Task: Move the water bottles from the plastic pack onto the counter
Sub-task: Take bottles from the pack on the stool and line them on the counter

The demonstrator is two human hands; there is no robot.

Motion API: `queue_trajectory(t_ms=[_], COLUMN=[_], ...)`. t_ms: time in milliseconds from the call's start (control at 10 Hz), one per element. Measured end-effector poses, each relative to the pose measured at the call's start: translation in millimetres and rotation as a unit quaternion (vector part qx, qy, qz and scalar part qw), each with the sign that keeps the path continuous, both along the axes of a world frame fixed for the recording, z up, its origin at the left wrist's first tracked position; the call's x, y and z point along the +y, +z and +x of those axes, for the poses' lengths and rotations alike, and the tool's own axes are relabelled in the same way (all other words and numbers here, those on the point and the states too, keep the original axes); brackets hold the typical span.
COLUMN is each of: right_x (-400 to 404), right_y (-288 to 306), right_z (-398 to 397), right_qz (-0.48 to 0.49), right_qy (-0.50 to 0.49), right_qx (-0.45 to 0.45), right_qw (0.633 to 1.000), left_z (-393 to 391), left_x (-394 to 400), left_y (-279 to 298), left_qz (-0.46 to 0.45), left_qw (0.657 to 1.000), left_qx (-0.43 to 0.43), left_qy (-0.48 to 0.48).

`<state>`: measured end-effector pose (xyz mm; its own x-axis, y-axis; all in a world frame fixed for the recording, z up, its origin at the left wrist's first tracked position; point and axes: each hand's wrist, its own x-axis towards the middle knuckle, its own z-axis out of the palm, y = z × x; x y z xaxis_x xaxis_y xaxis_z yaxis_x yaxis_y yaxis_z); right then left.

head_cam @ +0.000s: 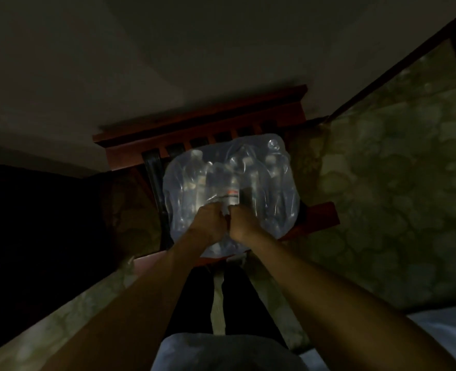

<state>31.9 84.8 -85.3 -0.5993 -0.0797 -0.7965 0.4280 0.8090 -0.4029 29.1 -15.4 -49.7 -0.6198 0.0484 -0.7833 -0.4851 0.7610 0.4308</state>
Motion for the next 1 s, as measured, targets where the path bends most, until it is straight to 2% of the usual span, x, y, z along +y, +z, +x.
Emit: queue_trajectory(t_ms=[100, 300, 400, 500, 600, 700, 800, 900, 1000], right_x=[-5.3, -17.0, -21.7, -25.0, -26.4, -23.9, -23.3, -23.6, -17.5], right_y=[-10.0, -17.4, -30.0, -41.5, -47.6, -47.6, -35.0, -16.4, 2.0], right_z=[1.1, -2.5, -6.9, -8.6, -7.0, 4.5, 3.8, -5.5, -11.0], right_qz=[0.033, 0.070, 0.029, -0.038, -0.042, -0.008, 0.033, 0.044, -0.003], right_qy=[-0.029, -0.180, -0.272, -0.379, -0.368, -0.290, -0.242, -0.230, -0.286], right_qx=[-0.036, -0.098, -0.151, -0.198, -0.163, -0.117, -0.098, -0.105, -0.075], right_qw=[0.998, 0.976, 0.950, 0.903, 0.915, 0.950, 0.965, 0.967, 0.955], left_z=[-3.7, 8.6, 13.2, 12.6, 14.6, 18.2, 15.4, 11.1, 6.5], left_x=[-3.4, -11.9, -16.3, -15.5, -10.5, -9.0, -14.3, -18.2, -17.0], left_y=[-7.8, -16.8, -20.5, -21.1, -21.9, -24.1, -22.9, -22.2, -16.1], left_qz=[0.021, 0.049, 0.027, 0.029, 0.002, -0.009, 0.000, 0.001, 0.027], left_qw=[0.999, 0.996, 0.997, 0.993, 0.992, 0.994, 0.994, 0.994, 0.983], left_qx=[0.003, 0.013, 0.005, 0.039, 0.055, 0.038, 0.033, 0.026, 0.005], left_qy=[0.040, 0.069, 0.066, 0.103, 0.111, 0.102, 0.100, 0.108, 0.183])
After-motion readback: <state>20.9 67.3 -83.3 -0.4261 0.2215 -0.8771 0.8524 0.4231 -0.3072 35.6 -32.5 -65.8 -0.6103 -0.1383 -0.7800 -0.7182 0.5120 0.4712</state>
